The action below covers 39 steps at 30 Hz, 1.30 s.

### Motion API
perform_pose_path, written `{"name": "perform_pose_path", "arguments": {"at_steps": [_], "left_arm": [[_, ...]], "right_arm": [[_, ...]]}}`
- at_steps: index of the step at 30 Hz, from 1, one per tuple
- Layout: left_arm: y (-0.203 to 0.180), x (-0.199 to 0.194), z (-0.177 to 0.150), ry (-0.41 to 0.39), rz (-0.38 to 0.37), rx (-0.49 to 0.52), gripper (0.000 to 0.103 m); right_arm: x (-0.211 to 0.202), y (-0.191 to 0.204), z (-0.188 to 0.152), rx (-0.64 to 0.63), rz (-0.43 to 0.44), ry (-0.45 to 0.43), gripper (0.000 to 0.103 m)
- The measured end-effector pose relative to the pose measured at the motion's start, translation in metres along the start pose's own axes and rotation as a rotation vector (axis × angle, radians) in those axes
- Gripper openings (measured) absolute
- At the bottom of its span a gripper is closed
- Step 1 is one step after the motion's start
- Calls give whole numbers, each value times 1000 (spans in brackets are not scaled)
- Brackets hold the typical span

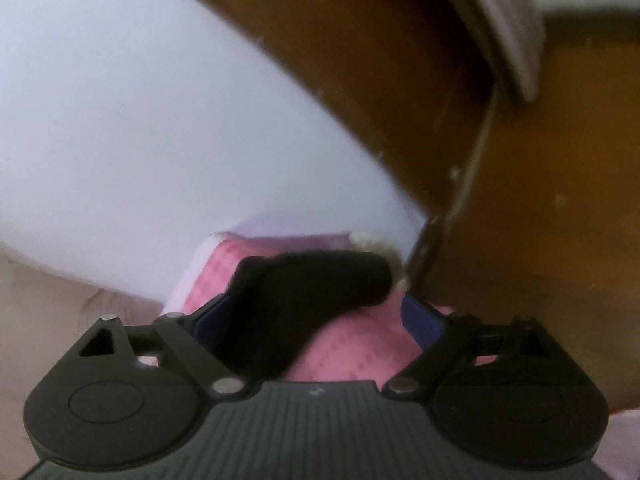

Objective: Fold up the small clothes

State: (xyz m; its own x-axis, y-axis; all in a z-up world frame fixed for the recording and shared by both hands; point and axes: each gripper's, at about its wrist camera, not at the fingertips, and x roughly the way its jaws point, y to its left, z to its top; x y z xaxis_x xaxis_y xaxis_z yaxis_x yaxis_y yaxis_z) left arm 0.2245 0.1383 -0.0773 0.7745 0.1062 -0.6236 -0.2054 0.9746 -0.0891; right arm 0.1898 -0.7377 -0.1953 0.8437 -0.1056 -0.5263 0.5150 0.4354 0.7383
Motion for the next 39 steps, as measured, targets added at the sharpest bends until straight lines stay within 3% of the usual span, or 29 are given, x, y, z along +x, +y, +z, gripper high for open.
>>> {"name": "perform_pose_path", "arguments": {"at_steps": [1, 2, 3, 4, 5, 6, 7, 9, 11, 17, 20, 23, 24, 26, 27, 29, 33, 36, 39], "left_arm": [[-2, 0, 0, 5, 11, 14, 103], [-5, 1, -1, 9, 20, 25, 103], [-7, 2, -1, 14, 31, 37, 103], [-9, 3, 0, 18, 40, 46, 103], [-11, 4, 0, 23, 52, 57, 103], [-12, 5, 0, 26, 63, 66, 103], [-13, 5, -1, 31, 74, 76, 103], [-16, 6, -1, 35, 89, 91, 103], [-16, 5, -2, 32, 96, 98, 103], [-15, 5, -3, 30, 103, 82, 103], [-17, 5, -2, 30, 111, 86, 103], [-18, 3, -3, 23, 121, 97, 103], [-19, 3, -3, 19, 123, 101, 103], [-21, 3, -3, 15, 124, 108, 103], [-21, 2, -4, 9, 122, 113, 103], [-23, -2, -5, -13, 112, 123, 103], [-32, -20, -13, -72, 56, 188, 102], [-32, -50, -29, -65, -82, 186, 103], [-22, -81, -48, -14, -214, 143, 103]], "right_arm": [[6, -1, 3, 9, 28, 18, 91], [11, -2, 5, 13, 47, 43, 78], [18, -1, 8, 12, 49, 68, 47], [22, 0, 7, -4, 28, 82, 34], [21, 2, 4, -24, 18, 62, 28], [17, 3, 2, -35, 41, 24, 9], [11, 3, 5, -37, 85, -31, 8], [-11, 4, 5, -32, 157, -133, 8], [-32, 2, -1, -52, 187, -175, 8], [-45, -26, -11, -85, 111, -103, 8], [-32, -49, -3, 91, 82, -26, 14], [-49, -58, -10, 173, 33, -43, 41], [-59, -59, -14, 163, 16, -84, 41], [-91, -54, -27, 117, 79, -184, 41], [-108, -48, -39, 79, 141, -176, 41], [-132, -31, -67, -34, 270, -69, 41], [-185, 3, -160, -265, 503, 203, 44], [-221, 10, -221, -403, 494, 291, 60], [-247, 12, -266, -537, 439, 347, 60]]}}
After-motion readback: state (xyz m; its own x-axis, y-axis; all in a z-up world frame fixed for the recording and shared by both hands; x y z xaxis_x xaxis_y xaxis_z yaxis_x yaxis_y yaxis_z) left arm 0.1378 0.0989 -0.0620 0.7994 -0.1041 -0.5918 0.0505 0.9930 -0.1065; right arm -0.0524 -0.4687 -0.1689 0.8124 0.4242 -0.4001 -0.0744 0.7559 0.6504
